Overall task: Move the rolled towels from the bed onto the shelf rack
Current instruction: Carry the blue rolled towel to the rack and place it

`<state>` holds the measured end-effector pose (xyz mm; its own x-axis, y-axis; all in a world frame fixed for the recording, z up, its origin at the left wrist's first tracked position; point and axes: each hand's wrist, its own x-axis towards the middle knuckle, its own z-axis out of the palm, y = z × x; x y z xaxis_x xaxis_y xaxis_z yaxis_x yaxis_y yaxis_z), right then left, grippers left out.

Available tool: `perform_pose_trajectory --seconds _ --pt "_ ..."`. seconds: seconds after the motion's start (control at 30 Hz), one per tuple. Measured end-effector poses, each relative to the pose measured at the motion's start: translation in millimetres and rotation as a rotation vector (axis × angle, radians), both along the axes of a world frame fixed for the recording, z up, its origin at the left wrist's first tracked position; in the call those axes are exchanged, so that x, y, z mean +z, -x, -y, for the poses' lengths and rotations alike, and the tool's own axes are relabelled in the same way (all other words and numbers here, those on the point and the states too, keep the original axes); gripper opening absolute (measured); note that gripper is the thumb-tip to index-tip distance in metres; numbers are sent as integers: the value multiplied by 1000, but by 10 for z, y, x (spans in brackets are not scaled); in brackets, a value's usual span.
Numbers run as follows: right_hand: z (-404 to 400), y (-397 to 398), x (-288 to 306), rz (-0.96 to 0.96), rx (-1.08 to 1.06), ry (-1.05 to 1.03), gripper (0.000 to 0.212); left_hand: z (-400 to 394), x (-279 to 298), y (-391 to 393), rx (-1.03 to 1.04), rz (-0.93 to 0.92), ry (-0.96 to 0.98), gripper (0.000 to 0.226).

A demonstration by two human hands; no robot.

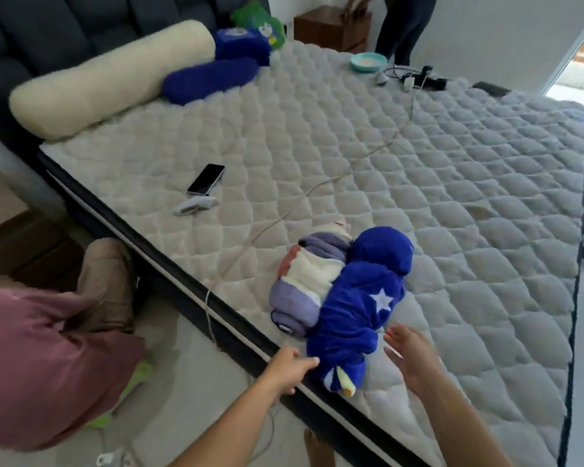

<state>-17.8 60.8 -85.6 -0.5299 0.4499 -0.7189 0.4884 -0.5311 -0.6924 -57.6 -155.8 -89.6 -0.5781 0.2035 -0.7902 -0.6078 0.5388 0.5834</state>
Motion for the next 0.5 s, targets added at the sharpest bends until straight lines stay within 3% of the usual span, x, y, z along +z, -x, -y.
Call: perform_pose_trajectory --seconds 0.2,0.23,0.3,0.37,0.5 --pt "-378 1001 -74 132 295 -321 23 -449 -114 367 132 324 -103 56" --pt "-373 1114 -108 164 374 -355 32 -484 -127 414 136 353 -98 62" --pt "-335 1282 -244 267 530 -445 72 -545 -169 488 127 385 -81 70" --pt "-277 1361 -346 336 619 -469 103 -597 -198 545 106 416 -54 66" --pt "-347 1447 -521 394 651 -442 125 -667 -257 657 55 486 -51 75"
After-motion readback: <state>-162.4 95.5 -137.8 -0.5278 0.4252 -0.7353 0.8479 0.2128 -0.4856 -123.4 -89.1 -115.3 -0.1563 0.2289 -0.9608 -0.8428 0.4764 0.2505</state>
